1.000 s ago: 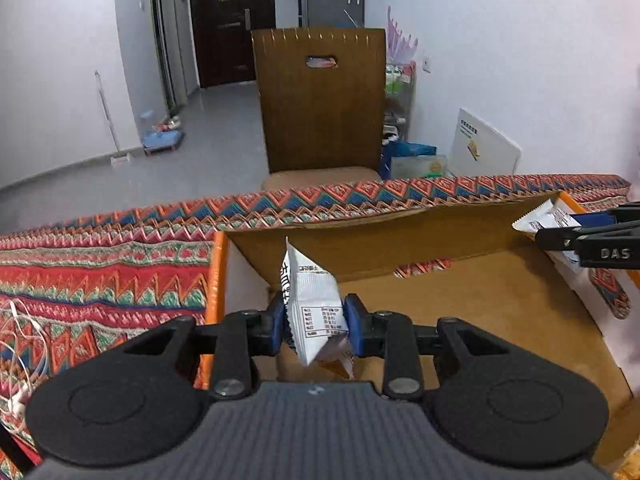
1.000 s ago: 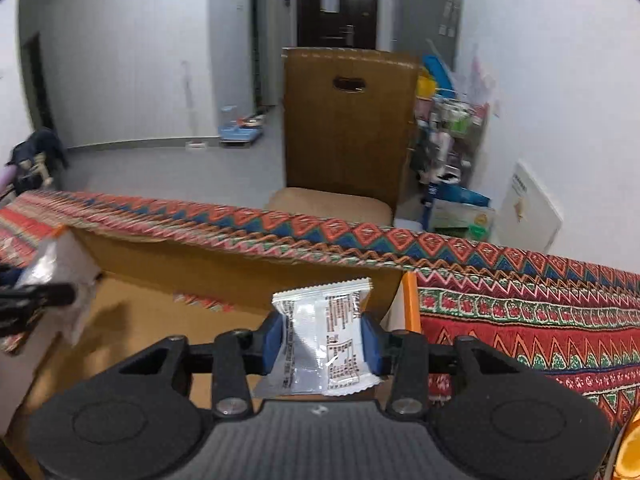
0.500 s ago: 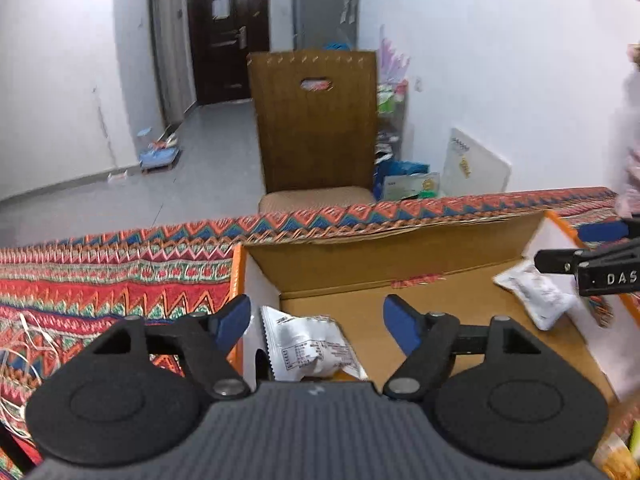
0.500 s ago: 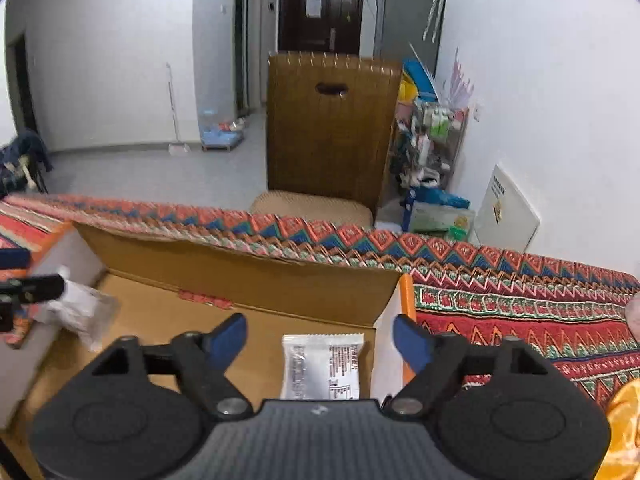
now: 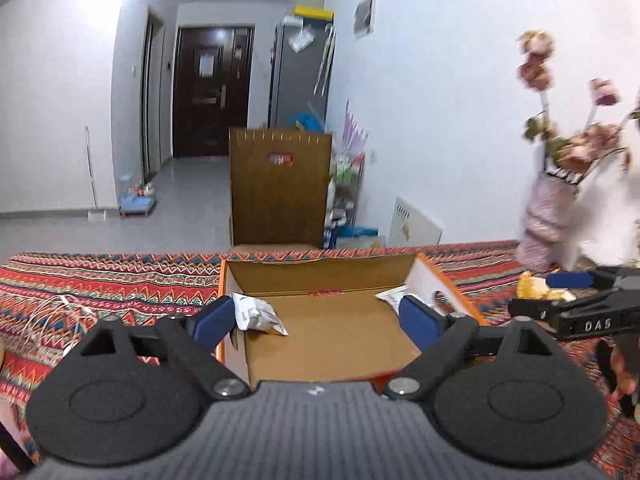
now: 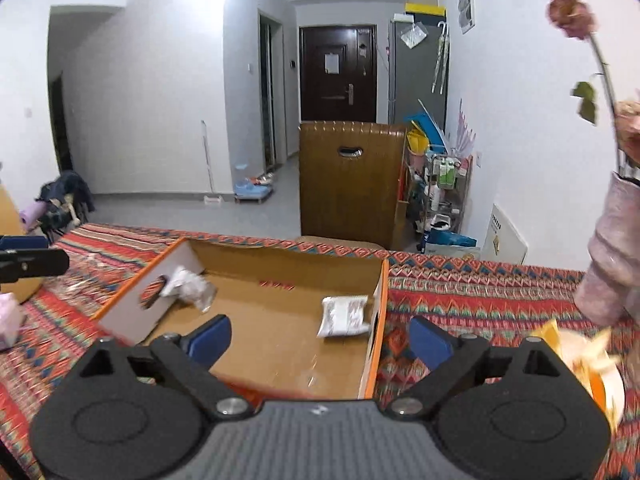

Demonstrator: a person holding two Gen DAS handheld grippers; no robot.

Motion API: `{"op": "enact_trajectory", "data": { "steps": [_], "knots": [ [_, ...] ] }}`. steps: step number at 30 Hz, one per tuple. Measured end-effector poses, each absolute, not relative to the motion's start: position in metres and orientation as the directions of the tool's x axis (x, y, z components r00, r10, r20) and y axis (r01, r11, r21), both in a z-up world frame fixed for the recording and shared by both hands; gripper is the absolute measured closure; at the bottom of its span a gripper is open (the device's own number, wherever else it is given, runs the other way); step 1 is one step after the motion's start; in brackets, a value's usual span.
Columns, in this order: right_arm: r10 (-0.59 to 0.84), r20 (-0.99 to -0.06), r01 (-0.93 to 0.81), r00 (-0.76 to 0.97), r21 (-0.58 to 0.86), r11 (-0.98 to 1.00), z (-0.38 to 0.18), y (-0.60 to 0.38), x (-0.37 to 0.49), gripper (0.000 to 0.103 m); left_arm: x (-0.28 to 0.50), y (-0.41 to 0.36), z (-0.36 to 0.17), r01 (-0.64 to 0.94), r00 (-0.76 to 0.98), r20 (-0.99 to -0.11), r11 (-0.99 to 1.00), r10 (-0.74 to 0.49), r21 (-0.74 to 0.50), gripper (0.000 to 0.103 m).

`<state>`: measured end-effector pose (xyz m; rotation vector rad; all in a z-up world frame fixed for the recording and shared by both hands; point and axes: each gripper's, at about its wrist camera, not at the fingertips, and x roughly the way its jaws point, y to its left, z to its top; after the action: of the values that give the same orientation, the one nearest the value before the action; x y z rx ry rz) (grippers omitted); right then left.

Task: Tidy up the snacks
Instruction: 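Open both grippers to drop the white packets into the box, then withdraw both tools back toward the snack pile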

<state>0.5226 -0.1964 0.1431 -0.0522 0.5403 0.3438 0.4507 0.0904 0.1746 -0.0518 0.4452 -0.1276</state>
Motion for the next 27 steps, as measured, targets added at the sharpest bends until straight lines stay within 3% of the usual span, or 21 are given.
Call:
{"op": "enact_trajectory", "data": {
  "steps": [7, 16, 27],
  "knots": [
    [0.325, -0.445, -0.345, 0.835, 0.038, 0.938, 0.118, -0.213, 0.407, 0.005, 0.342, 0.073, 0.151, 0.035, 0.929, -0.368, 0.998, -0.051, -0.051, 0.004],
    [0.341, -0.444, -0.364, 0.828, 0.037, 0.931, 0.065, -0.223, 0.271, 0.005, 0.212, 0.055, 0.097, -0.021, 0.929, -0.369, 0.997, -0.007, -0.072, 0.0],
    [0.291, -0.485, -0.287, 0.824, 0.085, 0.954, 0.025, -0.233, 0.169, 0.004, 0.133, 0.038, 0.044, -0.034, 0.865, -0.502, 0.993, -0.027, -0.111, 0.0]
  ]
}}
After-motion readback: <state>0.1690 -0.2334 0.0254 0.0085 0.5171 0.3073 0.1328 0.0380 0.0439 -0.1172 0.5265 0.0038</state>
